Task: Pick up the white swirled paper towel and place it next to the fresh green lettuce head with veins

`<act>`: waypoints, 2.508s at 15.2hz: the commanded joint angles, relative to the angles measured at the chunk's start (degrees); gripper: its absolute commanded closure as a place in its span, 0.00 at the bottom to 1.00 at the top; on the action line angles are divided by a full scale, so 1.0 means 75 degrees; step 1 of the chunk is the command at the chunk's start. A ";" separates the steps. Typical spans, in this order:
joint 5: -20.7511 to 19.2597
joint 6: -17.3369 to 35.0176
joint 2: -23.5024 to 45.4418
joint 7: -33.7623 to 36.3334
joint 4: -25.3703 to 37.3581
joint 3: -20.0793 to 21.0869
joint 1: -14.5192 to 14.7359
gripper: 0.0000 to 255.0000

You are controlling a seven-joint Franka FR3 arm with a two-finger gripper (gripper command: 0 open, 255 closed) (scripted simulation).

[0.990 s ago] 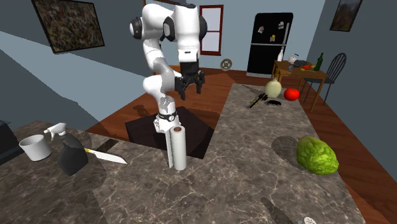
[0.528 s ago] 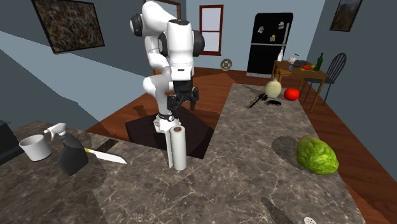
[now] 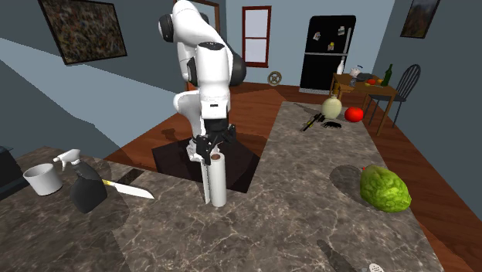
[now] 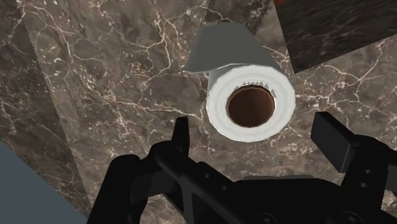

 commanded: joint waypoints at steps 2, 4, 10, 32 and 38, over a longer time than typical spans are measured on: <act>-0.0010 0.0365 0.0153 -0.0014 -0.0204 -0.0033 -0.0005 0.00; -0.0010 0.0666 0.0313 -0.0022 -0.0344 -0.0058 -0.0005 0.00; -0.0010 0.0666 0.0313 -0.0022 -0.0344 -0.0058 -0.0005 0.00; 0.0012 -0.0470 -0.0132 -0.0028 0.0348 0.0019 0.0000 1.00; 0.0033 -0.1123 -0.0300 -0.0039 0.0834 0.0060 0.0010 1.00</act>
